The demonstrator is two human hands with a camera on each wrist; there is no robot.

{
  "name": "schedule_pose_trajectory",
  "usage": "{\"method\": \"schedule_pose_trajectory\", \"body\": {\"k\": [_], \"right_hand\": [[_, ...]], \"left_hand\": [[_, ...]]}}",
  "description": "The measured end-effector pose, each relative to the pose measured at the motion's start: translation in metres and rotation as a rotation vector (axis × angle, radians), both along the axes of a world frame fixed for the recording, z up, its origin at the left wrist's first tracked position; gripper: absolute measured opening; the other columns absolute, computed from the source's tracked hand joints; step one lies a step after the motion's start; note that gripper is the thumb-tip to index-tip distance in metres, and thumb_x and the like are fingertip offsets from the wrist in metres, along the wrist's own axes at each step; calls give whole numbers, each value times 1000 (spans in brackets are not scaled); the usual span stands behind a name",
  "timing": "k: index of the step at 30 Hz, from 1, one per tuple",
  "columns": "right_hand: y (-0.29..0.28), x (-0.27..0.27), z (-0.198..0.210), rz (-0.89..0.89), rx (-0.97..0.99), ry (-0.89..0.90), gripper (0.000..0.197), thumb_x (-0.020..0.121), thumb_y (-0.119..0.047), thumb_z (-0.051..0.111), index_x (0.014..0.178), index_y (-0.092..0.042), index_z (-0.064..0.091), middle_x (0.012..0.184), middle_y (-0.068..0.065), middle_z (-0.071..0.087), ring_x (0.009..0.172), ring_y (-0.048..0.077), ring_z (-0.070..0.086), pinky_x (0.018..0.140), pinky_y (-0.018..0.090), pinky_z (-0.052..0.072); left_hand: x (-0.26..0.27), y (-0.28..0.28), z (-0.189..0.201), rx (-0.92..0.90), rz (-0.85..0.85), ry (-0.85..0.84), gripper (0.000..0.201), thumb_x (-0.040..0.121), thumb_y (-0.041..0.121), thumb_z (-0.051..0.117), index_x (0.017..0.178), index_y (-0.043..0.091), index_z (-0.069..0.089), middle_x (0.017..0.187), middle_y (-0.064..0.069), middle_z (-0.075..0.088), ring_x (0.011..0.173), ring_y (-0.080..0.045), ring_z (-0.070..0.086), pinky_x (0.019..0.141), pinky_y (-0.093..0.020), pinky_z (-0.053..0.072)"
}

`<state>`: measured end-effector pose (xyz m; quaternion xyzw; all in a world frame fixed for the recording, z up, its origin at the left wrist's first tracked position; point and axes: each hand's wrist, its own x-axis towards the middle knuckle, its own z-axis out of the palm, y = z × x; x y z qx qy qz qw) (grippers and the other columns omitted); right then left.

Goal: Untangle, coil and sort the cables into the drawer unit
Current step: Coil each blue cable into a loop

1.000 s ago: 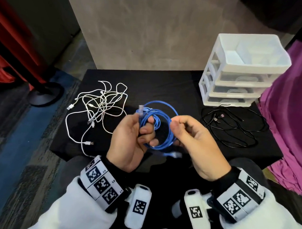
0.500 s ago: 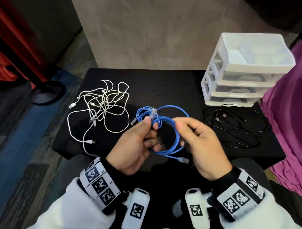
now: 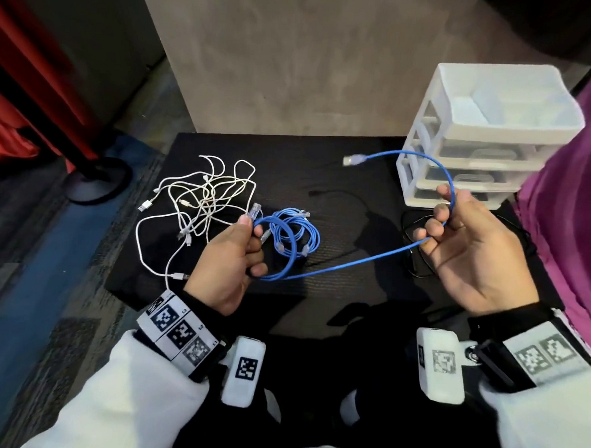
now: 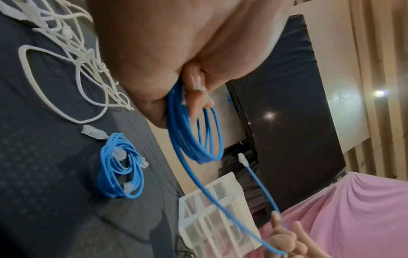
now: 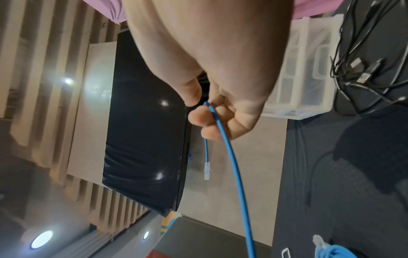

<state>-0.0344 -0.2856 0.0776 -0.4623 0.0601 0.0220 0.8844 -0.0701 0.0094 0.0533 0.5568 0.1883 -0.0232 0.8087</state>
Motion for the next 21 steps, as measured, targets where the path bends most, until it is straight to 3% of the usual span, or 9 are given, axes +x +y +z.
{"method": "schedule_pose_trajectory", "body": {"k": [3, 7, 14, 18, 21], "right_hand": [[1, -2, 5, 12, -72, -12, 24, 107, -36, 52, 106, -16, 66, 72, -1, 44, 58, 12, 39, 60, 27, 47], [18, -15, 4, 54, -304, -101, 23, 102, -29, 56, 87, -13, 61, 62, 5, 42, 47, 17, 32, 50, 28, 36], [49, -35, -12, 141, -606, -243, 25, 105, -21, 60, 85, -7, 64, 57, 11, 45, 44, 22, 39, 47, 32, 34], [65, -41, -24, 180, -754, -229, 25, 102, -23, 66, 81, -8, 63, 67, 24, 49, 49, 20, 49, 47, 29, 44], [78, -44, -33, 217, -734, -127, 14, 101, -19, 67, 89, -15, 61, 84, 14, 60, 69, 18, 57, 59, 43, 62]], "left_hand": [[0, 1, -5, 53, 10, 28, 35, 111, 34, 37, 86, 15, 53, 58, 8, 29, 43, -4, 23, 42, -18, 28], [-1, -7, -6, 106, 57, 13, 37, 111, 33, 37, 84, 13, 54, 56, 8, 34, 42, -3, 28, 42, -18, 30], [2, -30, -4, 224, 80, 26, 38, 111, 35, 37, 83, 15, 55, 51, 11, 35, 46, -6, 29, 43, -19, 32], [-3, -45, 2, 254, 23, -13, 39, 111, 34, 36, 82, 15, 55, 58, 4, 36, 49, -8, 31, 42, -20, 34], [-10, -59, 13, 246, -76, -63, 37, 111, 32, 36, 84, 17, 57, 51, 12, 37, 44, -3, 30, 42, -20, 30]]}}
